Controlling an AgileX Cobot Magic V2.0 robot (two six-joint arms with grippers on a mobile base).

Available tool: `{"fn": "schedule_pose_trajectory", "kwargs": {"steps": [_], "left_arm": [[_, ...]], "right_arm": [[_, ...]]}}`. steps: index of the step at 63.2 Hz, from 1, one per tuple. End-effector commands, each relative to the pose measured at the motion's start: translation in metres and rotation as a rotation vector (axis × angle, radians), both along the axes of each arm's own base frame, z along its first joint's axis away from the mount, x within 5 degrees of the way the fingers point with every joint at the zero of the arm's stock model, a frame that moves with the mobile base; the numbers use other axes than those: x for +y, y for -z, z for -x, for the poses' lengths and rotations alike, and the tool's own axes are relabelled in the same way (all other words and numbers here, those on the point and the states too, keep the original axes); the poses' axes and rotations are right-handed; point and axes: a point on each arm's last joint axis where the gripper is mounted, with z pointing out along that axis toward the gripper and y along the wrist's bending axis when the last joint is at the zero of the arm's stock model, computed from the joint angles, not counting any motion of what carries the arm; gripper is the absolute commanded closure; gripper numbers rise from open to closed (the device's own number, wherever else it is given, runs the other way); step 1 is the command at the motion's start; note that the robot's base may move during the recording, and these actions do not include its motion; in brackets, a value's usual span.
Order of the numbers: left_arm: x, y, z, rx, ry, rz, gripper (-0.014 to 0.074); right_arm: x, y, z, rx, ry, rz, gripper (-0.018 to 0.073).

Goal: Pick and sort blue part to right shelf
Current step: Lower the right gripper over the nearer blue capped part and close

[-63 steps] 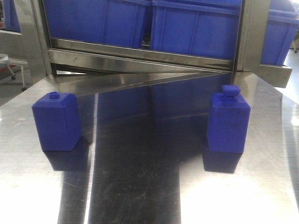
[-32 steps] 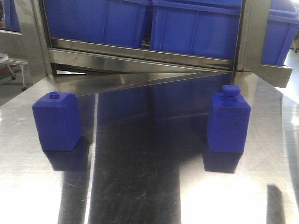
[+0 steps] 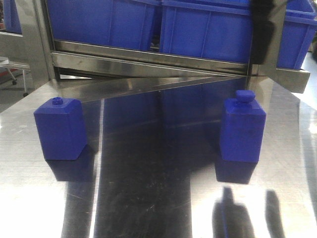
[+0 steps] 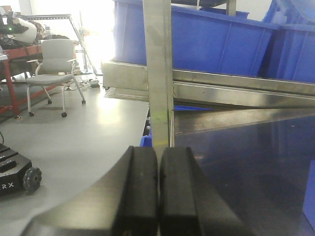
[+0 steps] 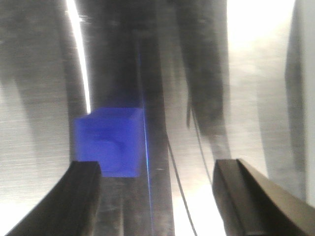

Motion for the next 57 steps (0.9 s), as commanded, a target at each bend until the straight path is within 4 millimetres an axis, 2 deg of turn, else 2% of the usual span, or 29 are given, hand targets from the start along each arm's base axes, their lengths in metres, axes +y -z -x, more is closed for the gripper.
{"fn": "schedule_pose_trajectory", "kwargs": {"steps": [1, 7, 17, 57], "left_arm": [[0.000, -0.001, 0.002, -0.086, -0.005, 0.008, 0.0472], [0.000, -0.001, 0.002, -0.086, -0.005, 0.008, 0.0472], [0.000, -0.001, 0.002, -0.086, -0.005, 0.008, 0.0472], [0.000, -0.001, 0.002, -0.086, -0.005, 0.008, 0.0472]], "right_arm": [[0.011, -0.017, -0.001, -0.047, -0.020, -0.020, 0.0008], [0.025, -0.009, -0.003, -0.023, -0.040, -0.012, 0.0008], [0.034, -0.002, -0.004, -0.010, -0.052, -0.009, 0.0008], [0.038, 0.031, -0.011, 0.023, -0.022, -0.002, 0.0008]]}}
